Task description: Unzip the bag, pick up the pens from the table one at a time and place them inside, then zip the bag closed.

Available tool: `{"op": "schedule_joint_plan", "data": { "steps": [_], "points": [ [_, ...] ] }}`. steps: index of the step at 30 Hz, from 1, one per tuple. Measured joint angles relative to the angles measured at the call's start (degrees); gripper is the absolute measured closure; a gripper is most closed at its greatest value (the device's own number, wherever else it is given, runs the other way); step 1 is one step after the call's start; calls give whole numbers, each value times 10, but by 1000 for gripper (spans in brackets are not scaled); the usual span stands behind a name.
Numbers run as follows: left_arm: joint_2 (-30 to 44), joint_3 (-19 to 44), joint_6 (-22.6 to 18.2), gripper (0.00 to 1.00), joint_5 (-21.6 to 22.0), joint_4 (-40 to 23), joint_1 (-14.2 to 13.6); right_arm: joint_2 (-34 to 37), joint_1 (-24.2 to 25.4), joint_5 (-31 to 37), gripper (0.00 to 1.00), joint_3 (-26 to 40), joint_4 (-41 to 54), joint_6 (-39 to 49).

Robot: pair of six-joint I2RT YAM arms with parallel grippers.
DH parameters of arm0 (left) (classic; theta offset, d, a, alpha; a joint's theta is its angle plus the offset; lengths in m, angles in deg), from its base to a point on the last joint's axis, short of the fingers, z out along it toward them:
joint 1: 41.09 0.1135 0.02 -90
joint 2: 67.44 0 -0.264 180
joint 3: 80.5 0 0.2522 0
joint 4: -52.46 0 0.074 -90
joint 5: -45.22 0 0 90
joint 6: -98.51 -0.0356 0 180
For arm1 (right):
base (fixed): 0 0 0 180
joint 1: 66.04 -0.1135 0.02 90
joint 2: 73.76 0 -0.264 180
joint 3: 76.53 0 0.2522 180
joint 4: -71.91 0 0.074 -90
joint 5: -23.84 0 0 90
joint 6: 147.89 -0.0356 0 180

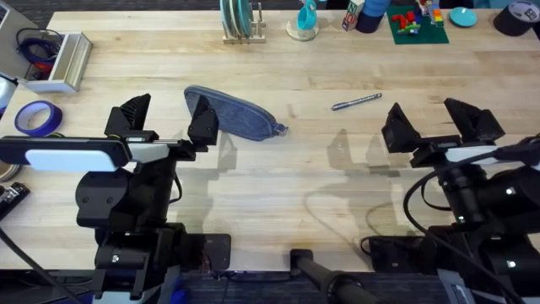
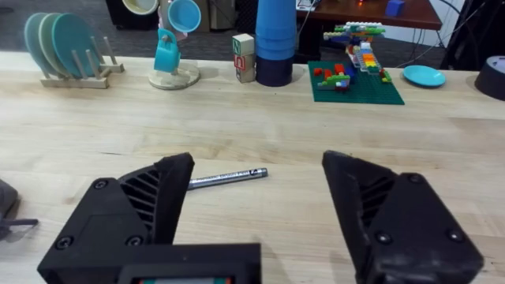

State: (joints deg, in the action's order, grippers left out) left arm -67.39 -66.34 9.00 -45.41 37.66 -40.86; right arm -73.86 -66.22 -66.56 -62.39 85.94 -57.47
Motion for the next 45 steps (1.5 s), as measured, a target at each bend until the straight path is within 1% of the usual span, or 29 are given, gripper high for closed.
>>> {"op": "schedule_joint_plan", "data": {
  "steps": [20, 26, 29, 31, 34, 40, 45],
  "points": [
    [0, 0, 0, 6, 5, 1, 0, 0, 0, 0, 5, 0, -7, 0],
    [0, 0, 0, 6, 11, 45, 0, 0, 0, 0, 4, 0, -49, 0],
    [0, 1, 0, 7, 15, 41, 0, 0, 0, -5, 5, 2, -47, 0],
    [0, 6, 0, 7, 17, 21, 0, 0, 0, -10, 6, 10, -41, 0],
    [0, 31, 0, 7, 18, -30, 0, 1, 0, -19, 5, 39, -20, 0],
    [0, 119, 0, 8, 19, -115, 0, 5, 0, -25, 5, 130, 69, 0],
    [17, 180, 0, 9, 19, -165, 0, 44, 0, -26, 5, 195, 130, 0]
  ]
}}
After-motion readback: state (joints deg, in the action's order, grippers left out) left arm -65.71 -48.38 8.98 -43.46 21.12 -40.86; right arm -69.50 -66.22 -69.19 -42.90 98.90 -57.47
